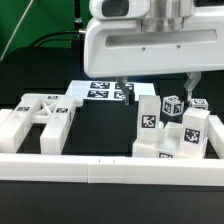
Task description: Assemble chair
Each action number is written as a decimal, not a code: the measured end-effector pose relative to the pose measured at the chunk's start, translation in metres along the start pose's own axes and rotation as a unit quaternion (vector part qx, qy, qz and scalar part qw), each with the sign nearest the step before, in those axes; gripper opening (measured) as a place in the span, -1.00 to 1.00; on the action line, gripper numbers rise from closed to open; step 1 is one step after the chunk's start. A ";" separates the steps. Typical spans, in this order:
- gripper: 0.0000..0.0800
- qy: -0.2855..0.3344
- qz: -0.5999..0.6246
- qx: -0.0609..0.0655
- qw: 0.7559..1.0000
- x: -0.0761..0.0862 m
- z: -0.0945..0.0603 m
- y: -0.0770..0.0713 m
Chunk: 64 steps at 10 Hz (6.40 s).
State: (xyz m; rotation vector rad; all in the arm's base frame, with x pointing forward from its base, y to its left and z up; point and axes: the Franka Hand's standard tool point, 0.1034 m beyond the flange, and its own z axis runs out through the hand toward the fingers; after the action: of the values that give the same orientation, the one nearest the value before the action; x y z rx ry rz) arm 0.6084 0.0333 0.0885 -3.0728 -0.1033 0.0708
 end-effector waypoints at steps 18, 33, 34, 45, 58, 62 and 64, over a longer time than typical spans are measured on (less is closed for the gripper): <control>-0.28 0.042 0.322 0.007 0.946 0.012 0.006 0.008; 0.29 0.067 0.499 0.040 0.863 0.020 0.007 0.002; 0.55 0.069 0.474 0.038 0.877 0.020 0.007 0.002; 0.62 0.080 0.081 0.001 0.993 0.021 0.006 0.006; -0.29 0.080 0.059 -0.005 0.995 0.021 0.006 0.009; -0.28 0.084 0.271 0.013 0.959 0.019 0.007 0.001; -0.28 0.081 0.365 0.021 0.927 0.019 0.008 -0.008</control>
Offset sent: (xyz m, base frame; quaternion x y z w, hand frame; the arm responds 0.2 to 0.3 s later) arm 0.0034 -0.0143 -0.0016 -0.0376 0.0244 -0.0273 0.9986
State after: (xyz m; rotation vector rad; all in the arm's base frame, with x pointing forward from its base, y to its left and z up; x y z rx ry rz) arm 0.6260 0.0430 0.0804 -2.8664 1.0284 -0.1430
